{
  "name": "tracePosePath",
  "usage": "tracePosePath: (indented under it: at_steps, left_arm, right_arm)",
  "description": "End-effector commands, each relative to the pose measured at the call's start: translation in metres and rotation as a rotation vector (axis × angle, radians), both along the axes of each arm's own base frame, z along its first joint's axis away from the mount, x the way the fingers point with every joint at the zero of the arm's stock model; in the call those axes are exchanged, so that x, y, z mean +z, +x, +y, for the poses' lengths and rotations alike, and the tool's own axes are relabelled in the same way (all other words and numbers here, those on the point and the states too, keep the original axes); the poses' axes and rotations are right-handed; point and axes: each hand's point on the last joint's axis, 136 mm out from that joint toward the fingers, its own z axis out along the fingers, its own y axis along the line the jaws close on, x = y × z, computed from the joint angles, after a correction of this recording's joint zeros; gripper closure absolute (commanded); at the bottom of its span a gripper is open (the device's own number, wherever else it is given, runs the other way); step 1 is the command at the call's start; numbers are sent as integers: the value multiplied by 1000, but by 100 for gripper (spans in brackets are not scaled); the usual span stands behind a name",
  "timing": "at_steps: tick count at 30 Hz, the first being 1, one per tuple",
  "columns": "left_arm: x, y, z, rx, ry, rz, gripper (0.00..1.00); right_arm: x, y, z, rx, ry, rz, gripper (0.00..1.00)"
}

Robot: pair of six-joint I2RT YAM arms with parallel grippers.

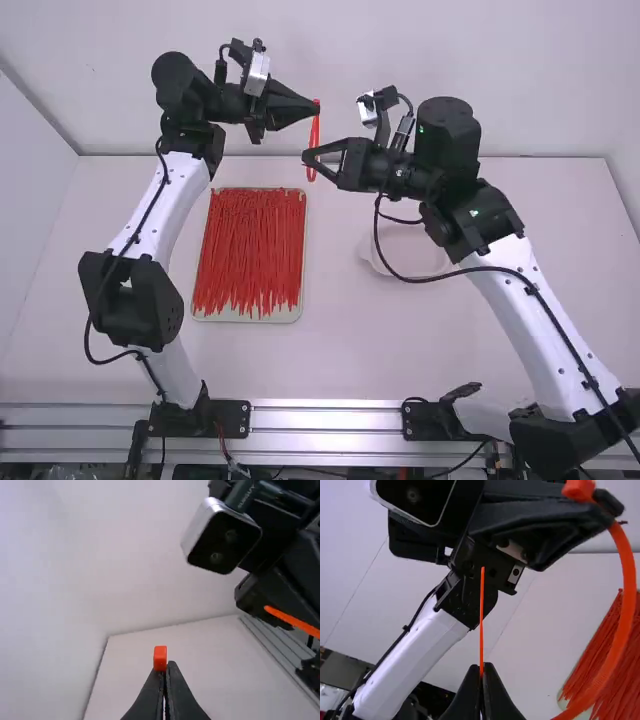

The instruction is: Fasten the cable tie

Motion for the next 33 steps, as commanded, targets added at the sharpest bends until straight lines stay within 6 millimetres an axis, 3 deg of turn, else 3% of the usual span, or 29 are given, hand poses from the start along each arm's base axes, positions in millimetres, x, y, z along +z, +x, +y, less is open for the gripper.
tracePosePath:
  at_steps: [1,20,33]
  left_arm:
    - [-5,-5,2,-33,18,-54,98]
    - [-3,-6,2,-32,12,-147,98]
    - [-16,-3,1,-32,9,-193,98]
  right_arm:
    - [10,-14,9,60,11,-30,100]
    - [-17,-7,1,52,-8,89,100]
    - [-35,2,3,68,63,159,100]
